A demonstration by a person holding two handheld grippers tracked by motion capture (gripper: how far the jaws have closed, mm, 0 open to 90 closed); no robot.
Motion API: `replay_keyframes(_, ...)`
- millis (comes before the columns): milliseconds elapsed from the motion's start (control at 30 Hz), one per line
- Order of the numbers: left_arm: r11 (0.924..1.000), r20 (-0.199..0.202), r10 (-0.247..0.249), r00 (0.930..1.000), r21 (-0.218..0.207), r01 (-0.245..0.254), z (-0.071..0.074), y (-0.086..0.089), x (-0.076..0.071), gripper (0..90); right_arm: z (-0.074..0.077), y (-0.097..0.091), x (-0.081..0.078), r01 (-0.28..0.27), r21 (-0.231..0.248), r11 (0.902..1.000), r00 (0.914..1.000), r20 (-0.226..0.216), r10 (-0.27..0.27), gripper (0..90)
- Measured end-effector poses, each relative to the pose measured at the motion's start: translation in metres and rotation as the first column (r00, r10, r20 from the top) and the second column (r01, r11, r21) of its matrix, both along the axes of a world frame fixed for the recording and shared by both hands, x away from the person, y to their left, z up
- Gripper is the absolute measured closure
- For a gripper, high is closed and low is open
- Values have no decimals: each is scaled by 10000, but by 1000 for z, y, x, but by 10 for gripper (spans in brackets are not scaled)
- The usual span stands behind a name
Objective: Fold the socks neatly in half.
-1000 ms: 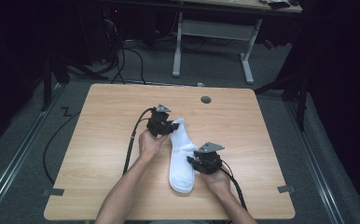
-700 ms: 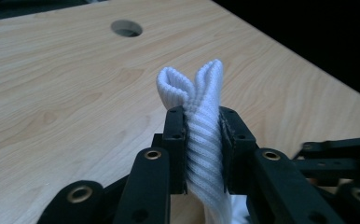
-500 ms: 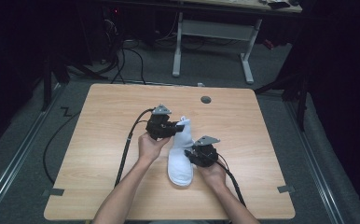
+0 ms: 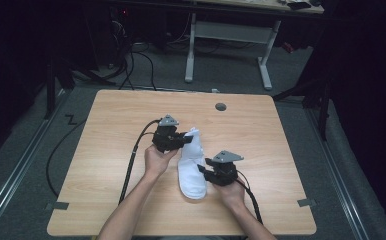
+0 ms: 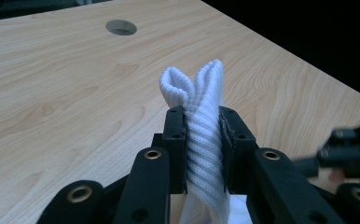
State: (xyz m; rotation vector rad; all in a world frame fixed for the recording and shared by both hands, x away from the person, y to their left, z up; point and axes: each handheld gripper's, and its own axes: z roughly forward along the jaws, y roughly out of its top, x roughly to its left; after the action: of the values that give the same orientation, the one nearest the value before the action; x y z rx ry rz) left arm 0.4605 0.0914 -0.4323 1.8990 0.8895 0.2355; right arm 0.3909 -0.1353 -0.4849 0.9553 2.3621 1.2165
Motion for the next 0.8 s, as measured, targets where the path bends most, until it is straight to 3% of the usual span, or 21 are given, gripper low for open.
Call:
replay_keyframes(67,10000,15,-61,10000,-30,61,0,-1,-1,752,-4,8,-4,-401,-313,9987,9990,-212,395,582)
replay_keyframes(233,9998,59,-212,9998,-2,212,1,-1,-2,752,-20,16,3,-389,-664,9970,9972,-662,345,591)
replay_keyframes(500,9991,227,-282,9993,313,274,6,-2,-10,752,-20,21,15,83,-898,9959,9993,-347,-114,597)
replay_keyframes(633,10000,486,2,9988,57,-5,12,3,-19,751,-19,26,25,340,-997,9944,9983,-440,-386,600)
replay_keyframes(800,9998,324,58,9995,163,-63,4,4,-16,750,-18,29,33,562,-996,9934,9971,-461,-610,596)
